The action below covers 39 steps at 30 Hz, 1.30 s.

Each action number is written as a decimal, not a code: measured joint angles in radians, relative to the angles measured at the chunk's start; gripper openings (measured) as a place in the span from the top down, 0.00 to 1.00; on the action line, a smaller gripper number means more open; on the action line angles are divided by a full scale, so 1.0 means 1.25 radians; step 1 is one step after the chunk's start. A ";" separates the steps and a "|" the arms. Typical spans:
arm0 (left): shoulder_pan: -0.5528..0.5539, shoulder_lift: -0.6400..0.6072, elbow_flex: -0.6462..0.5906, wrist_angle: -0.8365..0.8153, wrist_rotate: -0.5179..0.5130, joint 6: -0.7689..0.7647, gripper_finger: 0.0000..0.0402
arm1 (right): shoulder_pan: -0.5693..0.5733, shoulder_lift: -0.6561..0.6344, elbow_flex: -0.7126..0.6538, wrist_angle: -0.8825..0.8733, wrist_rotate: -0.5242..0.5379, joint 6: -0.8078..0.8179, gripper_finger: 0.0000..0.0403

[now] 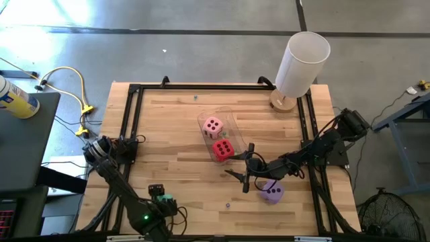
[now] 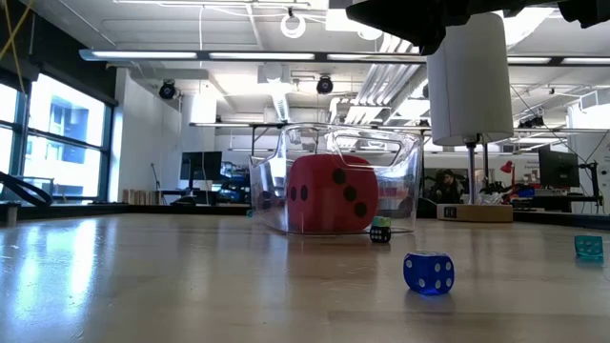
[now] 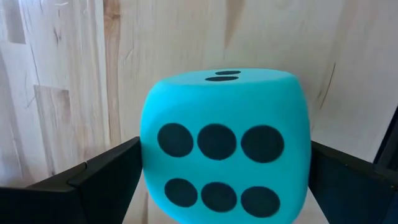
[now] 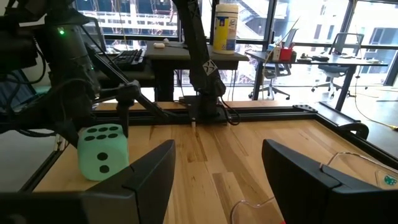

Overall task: Pick & Place Dice
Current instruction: Put the large blue dice into the transparent bin

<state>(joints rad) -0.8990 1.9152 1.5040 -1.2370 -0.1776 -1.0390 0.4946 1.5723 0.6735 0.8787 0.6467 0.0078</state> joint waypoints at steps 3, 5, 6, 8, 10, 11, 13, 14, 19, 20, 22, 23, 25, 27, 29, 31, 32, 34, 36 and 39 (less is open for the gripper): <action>0.005 0.000 -0.001 0.006 0.003 0.019 0.01 | 0.000 0.000 0.000 0.000 0.000 0.000 0.42; 0.007 0.000 -0.001 0.006 0.003 0.037 0.01 | 0.000 0.000 0.000 0.000 0.000 0.000 0.42; 0.008 0.000 -0.001 0.006 0.003 0.048 0.01 | 0.000 0.000 0.000 0.000 0.000 0.000 0.42; 0.009 0.001 -0.002 0.006 0.003 0.060 0.01 | 0.000 0.000 0.000 0.000 0.000 0.000 0.42; 0.009 0.001 -0.002 0.007 0.002 0.062 0.01 | 0.000 0.000 0.000 0.000 0.000 0.000 0.42; 0.009 0.001 -0.002 0.007 0.002 0.061 0.01 | 0.000 0.000 0.000 0.000 0.000 0.000 0.42; 0.009 0.001 -0.002 0.008 0.001 0.054 0.01 | 0.000 0.000 0.000 0.000 0.000 0.000 0.42; 0.009 0.001 -0.002 0.008 0.000 0.052 0.01 | 0.000 0.000 0.000 0.000 0.000 0.000 0.42; 0.009 0.001 -0.002 0.014 -0.007 0.052 0.01 | 0.000 0.000 0.000 0.000 0.000 0.000 0.42; 0.009 0.001 -0.002 0.016 -0.012 0.052 0.01 | 0.000 0.000 0.000 0.000 0.000 0.000 0.42; 0.009 0.001 -0.002 0.022 -0.024 0.057 0.01 | 0.000 0.000 0.000 0.000 0.000 0.000 0.42; 0.009 0.002 -0.002 0.026 -0.029 0.064 0.01 | 0.000 0.000 0.000 0.000 0.000 0.001 0.42; 0.011 0.002 -0.003 0.036 -0.034 0.073 0.01 | 0.000 0.000 0.000 0.000 0.000 0.011 0.42; 0.013 0.002 -0.003 0.046 -0.042 0.080 0.01 | 0.000 0.000 0.000 0.000 0.000 0.018 0.42; 0.013 0.002 -0.003 0.054 -0.056 0.083 0.01 | 0.000 0.000 0.000 0.000 0.000 0.018 0.42; 0.012 0.002 -0.003 0.062 -0.077 0.082 0.01 | 0.000 0.000 0.000 0.000 -0.003 0.021 0.42; 0.012 0.003 -0.003 0.069 -0.094 0.077 0.01 | 0.000 0.000 0.000 0.000 -0.012 0.021 0.42; 0.012 0.004 -0.003 0.079 -0.131 0.067 0.01 | 0.000 0.000 0.000 0.006 -0.041 0.021 0.42; 0.012 0.005 -0.003 0.082 -0.181 0.070 0.01 | 0.000 0.000 0.000 0.019 -0.075 0.020 0.42; 0.014 0.006 -0.004 0.083 -0.264 0.080 0.01 | 0.000 0.000 0.000 0.031 -0.135 0.020 0.42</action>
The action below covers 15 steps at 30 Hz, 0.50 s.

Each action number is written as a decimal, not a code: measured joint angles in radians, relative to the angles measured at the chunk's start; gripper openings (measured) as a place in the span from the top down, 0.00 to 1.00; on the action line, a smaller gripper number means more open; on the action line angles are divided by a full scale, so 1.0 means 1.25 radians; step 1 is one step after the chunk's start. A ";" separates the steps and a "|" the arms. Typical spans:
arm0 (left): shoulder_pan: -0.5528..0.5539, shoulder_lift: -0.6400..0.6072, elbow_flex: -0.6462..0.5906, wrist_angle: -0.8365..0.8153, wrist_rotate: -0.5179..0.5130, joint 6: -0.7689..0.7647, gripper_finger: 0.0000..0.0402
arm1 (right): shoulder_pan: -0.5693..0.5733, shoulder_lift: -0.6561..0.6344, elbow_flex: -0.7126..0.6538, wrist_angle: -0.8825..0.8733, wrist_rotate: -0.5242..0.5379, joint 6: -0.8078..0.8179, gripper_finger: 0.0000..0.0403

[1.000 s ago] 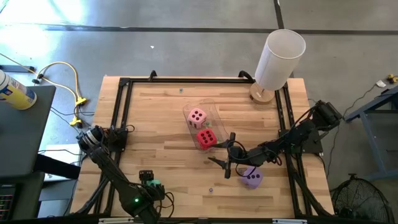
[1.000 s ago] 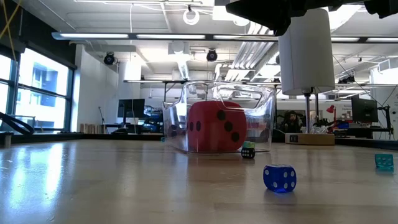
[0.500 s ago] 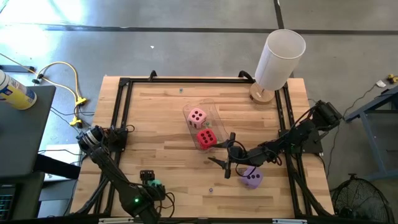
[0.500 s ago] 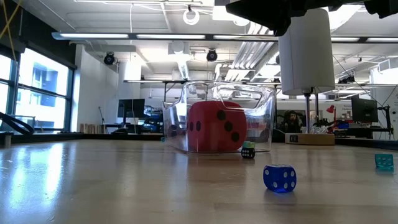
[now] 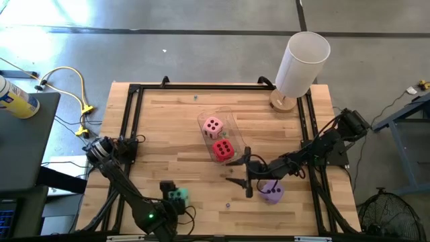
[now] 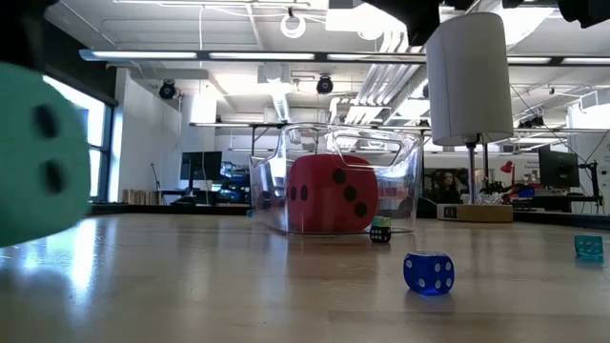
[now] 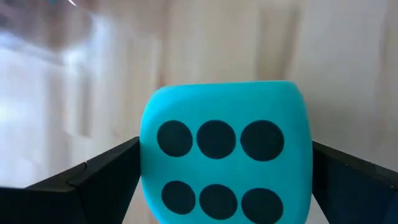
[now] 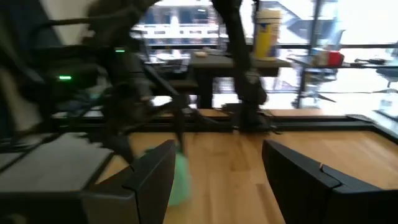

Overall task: Pick & Place Dice
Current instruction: Put the large blue dice into the transparent bin

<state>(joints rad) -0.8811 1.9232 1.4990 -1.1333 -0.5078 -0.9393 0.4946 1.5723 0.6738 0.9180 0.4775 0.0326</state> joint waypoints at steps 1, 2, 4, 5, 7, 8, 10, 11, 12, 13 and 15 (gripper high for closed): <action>0.000 0.000 0.000 0.000 -0.028 0.000 0.01 | 0.000 0.000 0.000 0.004 -0.022 0.000 0.42; 0.001 0.000 0.000 -0.001 -0.059 -0.001 0.01 | 0.000 0.000 0.000 0.007 -0.045 -0.001 0.42; 0.004 0.000 0.000 -0.003 -0.107 -0.001 0.01 | 0.000 0.000 0.000 0.015 -0.089 -0.005 0.42; 0.008 0.000 0.000 -0.003 -0.125 0.000 0.01 | 0.000 0.000 0.000 0.018 -0.107 -0.006 0.42; 0.017 -0.001 0.000 -0.004 -0.146 0.003 0.01 | 0.000 0.000 0.000 0.026 -0.140 -0.007 0.42; 0.024 -0.001 0.000 -0.005 -0.152 0.004 0.01 | 0.000 0.000 0.000 0.031 -0.153 -0.007 0.42; 0.040 -0.001 0.000 -0.006 -0.166 0.004 0.01 | 0.000 0.000 0.000 0.042 -0.178 -0.008 0.42; 0.049 -0.002 0.000 -0.005 -0.168 0.008 0.01 | 0.000 0.000 0.000 0.045 -0.188 -0.008 0.42; 0.058 -0.002 0.000 -0.006 -0.172 0.014 0.01 | 0.001 0.000 0.000 0.049 -0.200 -0.008 0.42; 0.067 -0.002 0.000 -0.006 -0.179 0.021 0.01 | 0.001 0.000 0.000 0.053 -0.214 -0.008 0.42; 0.086 -0.005 0.000 -0.007 -0.201 0.041 0.01 | 0.001 0.000 0.000 0.058 -0.246 -0.008 0.42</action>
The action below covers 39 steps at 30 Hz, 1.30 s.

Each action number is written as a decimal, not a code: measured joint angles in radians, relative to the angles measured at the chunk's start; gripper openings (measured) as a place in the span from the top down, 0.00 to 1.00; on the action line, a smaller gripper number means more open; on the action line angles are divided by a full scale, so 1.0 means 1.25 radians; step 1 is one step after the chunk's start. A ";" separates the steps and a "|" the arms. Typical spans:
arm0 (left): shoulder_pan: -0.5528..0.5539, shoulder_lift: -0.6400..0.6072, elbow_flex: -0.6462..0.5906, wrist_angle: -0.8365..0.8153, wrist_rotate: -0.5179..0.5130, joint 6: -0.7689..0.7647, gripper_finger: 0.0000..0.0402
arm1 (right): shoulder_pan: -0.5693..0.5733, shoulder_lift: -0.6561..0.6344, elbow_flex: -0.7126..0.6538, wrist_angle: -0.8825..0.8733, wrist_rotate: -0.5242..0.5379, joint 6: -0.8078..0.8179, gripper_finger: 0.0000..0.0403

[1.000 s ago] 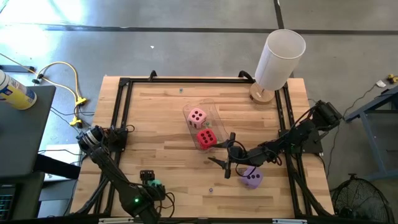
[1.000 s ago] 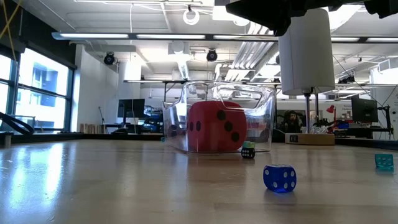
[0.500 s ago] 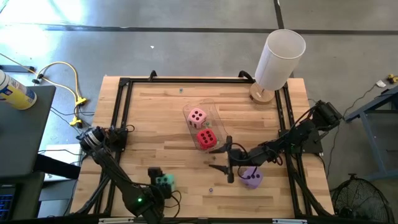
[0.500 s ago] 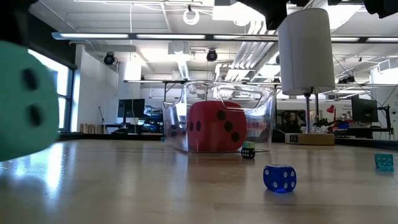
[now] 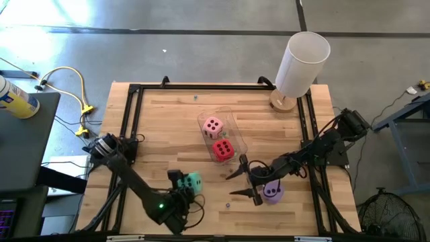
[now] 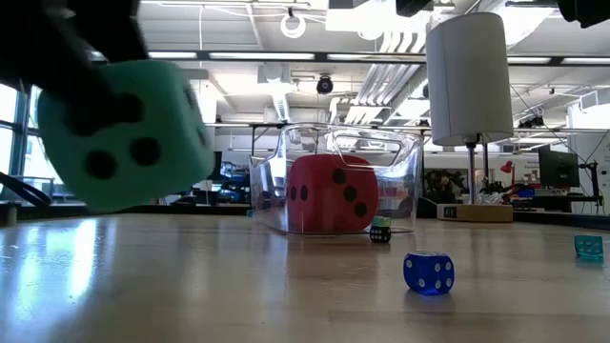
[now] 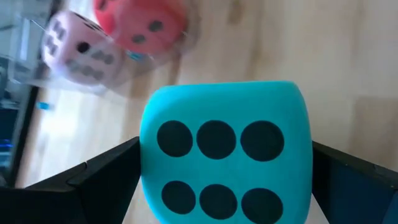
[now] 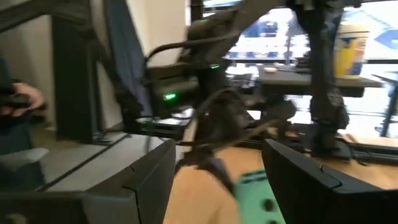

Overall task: Pick & Place Dice
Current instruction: Put the large blue dice into the transparent bin

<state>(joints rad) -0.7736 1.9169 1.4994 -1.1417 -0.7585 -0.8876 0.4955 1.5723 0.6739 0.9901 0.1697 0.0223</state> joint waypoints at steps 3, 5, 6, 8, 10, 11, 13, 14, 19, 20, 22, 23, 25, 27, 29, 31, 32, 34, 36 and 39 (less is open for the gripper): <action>0.033 -0.031 0.000 -0.001 -0.009 0.058 0.01 | 0.010 0.000 0.000 0.008 -0.041 -0.002 0.42; 0.058 -0.068 0.001 -0.001 -0.010 0.093 0.01 | 0.025 0.000 0.000 0.023 -0.063 -0.035 0.42; 0.070 -0.089 0.001 -0.001 -0.011 0.108 0.01 | 0.034 0.000 0.000 0.030 -0.069 -0.054 0.42; 0.095 -0.134 0.001 -0.001 -0.014 0.148 0.01 | 0.051 0.000 0.000 0.038 -0.075 -0.093 0.42; 0.125 -0.181 0.001 0.002 -0.036 0.188 0.01 | 0.065 0.000 0.000 0.044 -0.074 -0.127 0.42; 0.144 -0.203 0.002 0.009 -0.046 0.207 0.01 | 0.070 0.000 0.000 0.048 -0.075 -0.139 0.42; 0.189 -0.242 0.002 0.031 -0.061 0.254 0.01 | 0.075 0.000 0.000 0.055 -0.074 -0.147 0.42; 0.216 -0.257 0.002 0.051 -0.066 0.276 0.01 | 0.076 0.000 0.000 0.056 -0.073 -0.147 0.42; 0.355 -0.281 0.002 0.157 -0.024 0.442 0.01 | 0.075 0.000 0.000 0.055 -0.056 -0.142 0.42; 0.379 -0.280 0.002 0.166 -0.007 0.473 0.01 | 0.075 0.000 0.000 0.055 -0.051 -0.141 0.42; 0.432 -0.279 -0.001 0.204 0.024 0.504 0.01 | 0.075 0.000 0.000 0.049 -0.051 -0.141 0.42; 0.458 -0.280 -0.010 0.245 0.048 0.519 0.01 | 0.076 0.000 0.000 0.048 -0.052 -0.141 0.42; 0.502 -0.281 -0.038 0.327 0.115 0.566 0.01 | 0.081 0.000 0.000 0.048 -0.052 -0.141 0.42; 0.539 -0.284 -0.073 0.402 0.173 0.614 0.01 | 0.083 0.000 0.000 0.042 -0.054 -0.141 0.42; 0.571 -0.289 -0.111 0.483 0.208 0.632 0.01 | 0.083 0.000 0.000 0.026 -0.054 -0.141 0.42; 0.603 -0.298 -0.149 0.513 0.226 0.632 0.01 | 0.083 0.000 0.000 0.023 -0.052 -0.141 0.42; 0.617 -0.300 -0.169 0.533 0.225 0.628 0.01 | 0.082 0.000 0.000 0.022 -0.052 -0.139 0.42; 0.642 -0.312 -0.212 0.589 0.237 0.622 0.01 | 0.082 0.000 0.000 0.012 -0.052 -0.126 0.42; 0.660 -0.335 -0.262 0.673 0.280 0.629 0.01 | 0.082 0.000 0.000 0.001 -0.052 -0.124 0.42; 0.674 -0.369 -0.351 0.791 0.327 0.641 0.01 | 0.082 0.000 0.000 -0.001 -0.049 -0.124 0.42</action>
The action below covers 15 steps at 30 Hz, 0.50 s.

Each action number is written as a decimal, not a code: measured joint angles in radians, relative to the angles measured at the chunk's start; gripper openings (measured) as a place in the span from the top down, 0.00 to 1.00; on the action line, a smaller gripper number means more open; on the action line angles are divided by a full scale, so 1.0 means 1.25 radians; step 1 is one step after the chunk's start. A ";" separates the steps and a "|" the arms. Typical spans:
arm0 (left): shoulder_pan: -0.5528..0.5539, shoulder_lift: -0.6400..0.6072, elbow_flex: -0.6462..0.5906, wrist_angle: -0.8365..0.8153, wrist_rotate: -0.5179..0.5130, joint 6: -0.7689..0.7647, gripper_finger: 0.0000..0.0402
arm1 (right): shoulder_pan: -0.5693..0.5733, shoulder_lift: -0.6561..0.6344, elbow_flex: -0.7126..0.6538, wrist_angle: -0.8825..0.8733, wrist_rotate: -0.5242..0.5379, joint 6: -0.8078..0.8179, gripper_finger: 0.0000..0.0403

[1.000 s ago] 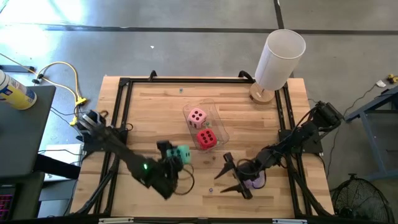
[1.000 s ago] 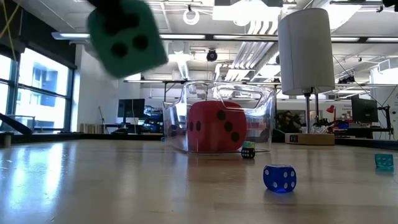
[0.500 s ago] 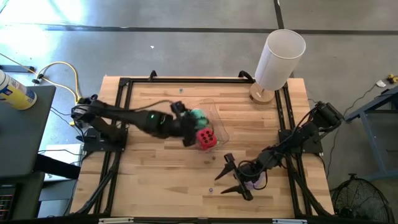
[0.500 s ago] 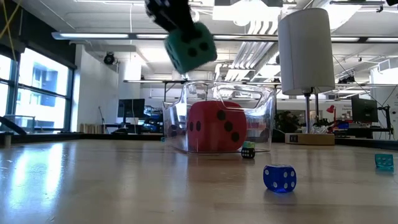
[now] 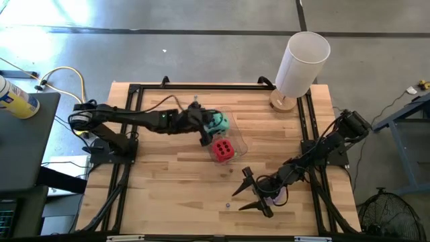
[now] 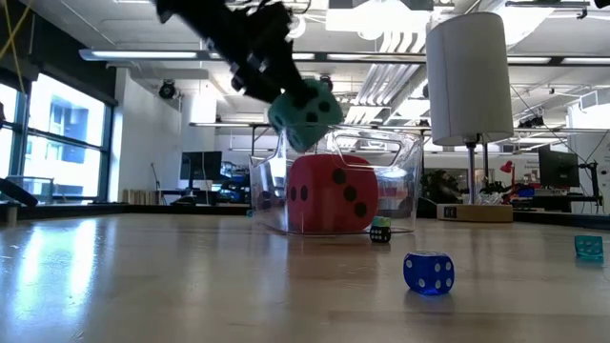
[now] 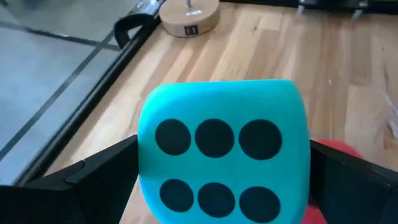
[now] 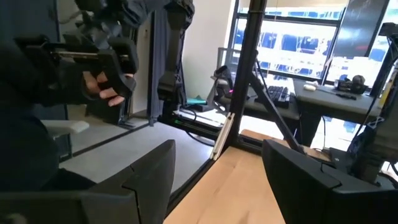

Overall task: Pick & Place Dice
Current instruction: Put the large blue dice into the transparent bin

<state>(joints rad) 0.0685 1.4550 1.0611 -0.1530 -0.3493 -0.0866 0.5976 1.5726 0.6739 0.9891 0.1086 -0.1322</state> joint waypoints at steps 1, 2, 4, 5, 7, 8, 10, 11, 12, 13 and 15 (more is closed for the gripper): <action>0.002 -0.011 -0.033 0.035 0.000 0.000 0.01 | 0.000 0.000 0.000 -0.001 0.001 0.000 0.42; 0.002 -0.022 -0.067 0.079 0.000 -0.005 0.01 | 0.000 0.000 0.000 -0.003 0.001 0.000 0.42; 0.003 -0.042 -0.129 0.189 -0.001 0.001 0.01 | 0.000 0.000 0.000 -0.004 0.009 0.000 0.42; 0.004 -0.046 -0.157 0.255 0.000 0.009 0.01 | 0.000 0.000 0.000 -0.004 0.018 0.000 0.42; 0.003 -0.046 -0.209 0.359 0.002 0.014 0.01 | -0.003 0.000 0.000 -0.004 0.035 0.000 0.42; 0.006 -0.041 -0.232 0.402 0.003 0.016 0.01 | -0.006 0.000 0.000 -0.004 0.039 0.000 0.42; 0.016 -0.032 -0.271 0.490 0.006 0.012 0.01 | -0.014 0.000 0.000 0.000 0.040 0.003 0.42; 0.023 -0.027 -0.287 0.539 0.006 0.004 0.01 | -0.017 0.000 0.000 0.002 0.040 0.009 0.42; 0.029 -0.026 -0.301 0.572 0.006 -0.002 0.01 | -0.021 0.000 0.000 0.002 0.040 0.018 0.42; 0.035 -0.026 -0.314 0.589 0.004 -0.006 0.01 | -0.024 0.000 0.000 0.001 0.042 0.023 0.42; 0.042 -0.025 -0.332 0.604 0.002 -0.003 0.01 | -0.031 0.000 0.000 0.001 0.073 0.044 0.42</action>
<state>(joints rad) 0.1205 1.4242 0.6455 0.6022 -0.3472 -0.0907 0.5591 1.5726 0.6739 0.9909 0.2003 -0.0770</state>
